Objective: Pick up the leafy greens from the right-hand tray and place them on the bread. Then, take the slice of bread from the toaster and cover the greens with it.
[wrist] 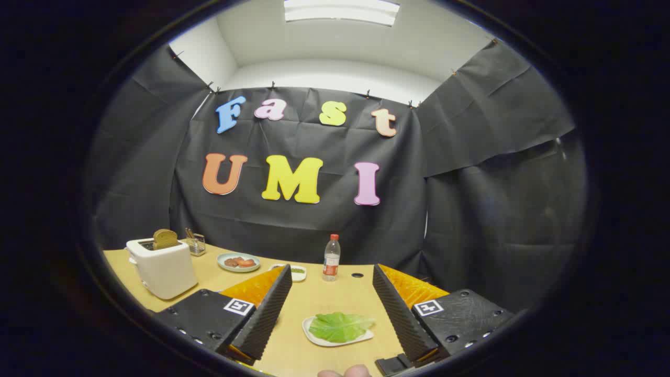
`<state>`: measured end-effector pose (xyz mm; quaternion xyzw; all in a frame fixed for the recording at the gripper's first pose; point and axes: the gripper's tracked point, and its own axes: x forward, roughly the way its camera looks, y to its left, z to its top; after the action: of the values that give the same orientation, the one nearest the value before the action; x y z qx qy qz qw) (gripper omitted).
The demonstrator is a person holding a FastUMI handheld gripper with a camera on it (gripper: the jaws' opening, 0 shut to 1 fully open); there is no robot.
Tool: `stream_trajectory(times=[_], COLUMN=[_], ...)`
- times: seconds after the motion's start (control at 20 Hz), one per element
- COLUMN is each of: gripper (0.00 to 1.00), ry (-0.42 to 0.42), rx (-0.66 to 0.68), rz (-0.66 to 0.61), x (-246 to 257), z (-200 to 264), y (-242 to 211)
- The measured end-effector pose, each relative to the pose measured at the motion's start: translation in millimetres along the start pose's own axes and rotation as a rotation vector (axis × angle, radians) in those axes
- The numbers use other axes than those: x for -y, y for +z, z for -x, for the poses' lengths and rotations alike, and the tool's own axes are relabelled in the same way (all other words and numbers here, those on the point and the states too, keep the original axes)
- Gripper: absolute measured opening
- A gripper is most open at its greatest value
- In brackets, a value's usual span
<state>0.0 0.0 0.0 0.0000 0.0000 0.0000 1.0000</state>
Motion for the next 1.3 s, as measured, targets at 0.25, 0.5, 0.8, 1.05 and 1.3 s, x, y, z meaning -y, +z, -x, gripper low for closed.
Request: stream_trajectory(times=[0.25,0.5,0.8,1.05,1.3], gripper=[0.95,0.95,0.95,0.95,0.95], ry=[-0.002,-0.002,-0.007,-0.012,-0.036], rx=[0.003,0.000,0.001,-0.014,-0.038], rz=[0.001,0.002,0.002,-0.014,-0.034], x=[1,1,3,9,28], z=[1,0,1,0,-5], y=[2,1,2,-3,-8])
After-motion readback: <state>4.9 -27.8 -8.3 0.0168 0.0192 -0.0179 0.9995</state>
